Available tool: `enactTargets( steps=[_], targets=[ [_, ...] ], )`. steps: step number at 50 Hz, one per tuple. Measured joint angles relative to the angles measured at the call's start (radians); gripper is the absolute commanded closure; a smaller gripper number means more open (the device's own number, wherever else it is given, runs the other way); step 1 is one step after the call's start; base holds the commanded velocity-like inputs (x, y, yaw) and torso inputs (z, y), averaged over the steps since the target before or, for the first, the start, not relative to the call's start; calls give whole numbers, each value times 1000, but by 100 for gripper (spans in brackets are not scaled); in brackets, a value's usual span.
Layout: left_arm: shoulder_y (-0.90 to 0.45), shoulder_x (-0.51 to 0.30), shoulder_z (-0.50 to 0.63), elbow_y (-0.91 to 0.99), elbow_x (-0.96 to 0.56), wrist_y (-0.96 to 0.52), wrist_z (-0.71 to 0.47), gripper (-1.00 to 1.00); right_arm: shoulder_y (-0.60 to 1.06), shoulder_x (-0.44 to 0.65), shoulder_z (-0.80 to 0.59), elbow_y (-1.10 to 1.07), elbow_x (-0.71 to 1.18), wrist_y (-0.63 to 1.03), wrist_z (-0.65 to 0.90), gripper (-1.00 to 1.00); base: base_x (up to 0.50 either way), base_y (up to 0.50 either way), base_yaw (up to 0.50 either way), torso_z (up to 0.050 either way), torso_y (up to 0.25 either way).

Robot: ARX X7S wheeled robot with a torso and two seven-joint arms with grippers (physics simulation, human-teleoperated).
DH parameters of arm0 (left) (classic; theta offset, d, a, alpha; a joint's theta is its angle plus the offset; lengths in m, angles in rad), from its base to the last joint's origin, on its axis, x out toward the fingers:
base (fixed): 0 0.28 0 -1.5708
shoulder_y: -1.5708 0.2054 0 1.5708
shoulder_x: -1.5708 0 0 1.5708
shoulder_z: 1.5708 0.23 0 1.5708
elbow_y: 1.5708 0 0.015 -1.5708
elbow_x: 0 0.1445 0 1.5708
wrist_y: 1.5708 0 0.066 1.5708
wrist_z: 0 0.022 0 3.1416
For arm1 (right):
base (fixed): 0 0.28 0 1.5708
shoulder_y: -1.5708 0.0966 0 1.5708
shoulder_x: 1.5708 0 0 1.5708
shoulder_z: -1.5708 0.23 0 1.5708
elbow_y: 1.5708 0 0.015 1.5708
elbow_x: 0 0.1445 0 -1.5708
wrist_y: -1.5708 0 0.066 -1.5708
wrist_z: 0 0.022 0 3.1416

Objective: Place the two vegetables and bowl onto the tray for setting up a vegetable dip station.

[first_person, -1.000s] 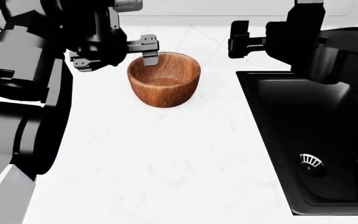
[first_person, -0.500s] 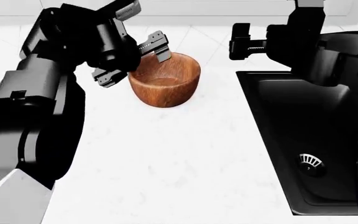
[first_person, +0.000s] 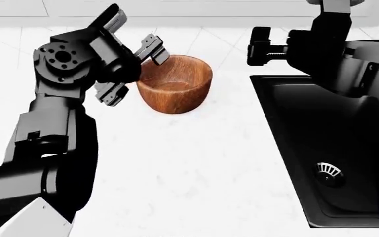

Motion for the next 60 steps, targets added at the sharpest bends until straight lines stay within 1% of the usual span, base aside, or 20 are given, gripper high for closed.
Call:
enactTargets(
  steps=[5, 12, 18, 25, 31, 35, 39, 44, 49, 55, 60],
  targets=[
    [25, 1, 58, 26, -63, 18, -61, -100, -4, 4, 14, -9, 11, 0, 10, -100, 0, 0, 0, 0, 0],
    [29, 2, 258, -7, -242, 134, -129, -100, -20, 14, 25, -19, 21, -8, 6, -100, 0, 0, 0, 0, 0],
    [16, 3, 516, -54, -483, 265, -153, -100, -38, 24, 35, -30, 31, -13, 4, -100, 0, 0, 0, 0, 0],
    [-6, 5, 852, -98, -804, 413, -146, -100, -52, 30, 35, -28, 31, -25, -10, -100, 0, 0, 0, 0, 0],
    [-20, 5, 1120, -118, -1058, 528, -137, -100, -58, 32, 27, -14, 23, -40, -31, -100, 0, 0, 0, 0, 0],
    [-27, 5, 1278, -126, -1210, 600, -130, -100, -62, 33, 22, -6, 18, -49, -43, -100, 0, 0, 0, 0, 0],
    [-32, 5, 1410, -135, -1338, 667, -122, -100, -65, 32, 16, 5, 11, -60, -55, -100, 0, 0, 0, 0, 0],
    [-37, 5, 1539, -142, -1465, 740, -110, -100, -65, 27, 3, 26, -1, -74, -74, -100, 0, 0, 0, 0, 0],
    [-40, 5, 1639, -133, -1567, 804, -100, -100, -65, 23, -7, 39, -9, -83, -90, -100, 0, 0, 0, 0, 0],
    [-36, 5, 1730, -110, -1660, 866, -90, -100, -75, 25, -13, 48, -13, -94, -106, -100, 0, 0, 0, 0, 0],
    [-27, 5, 1780, -88, -1708, 898, -85, -100, -87, 30, -13, 55, -14, -106, -120, -100, 0, 0, 0, 0, 0]
  ],
)
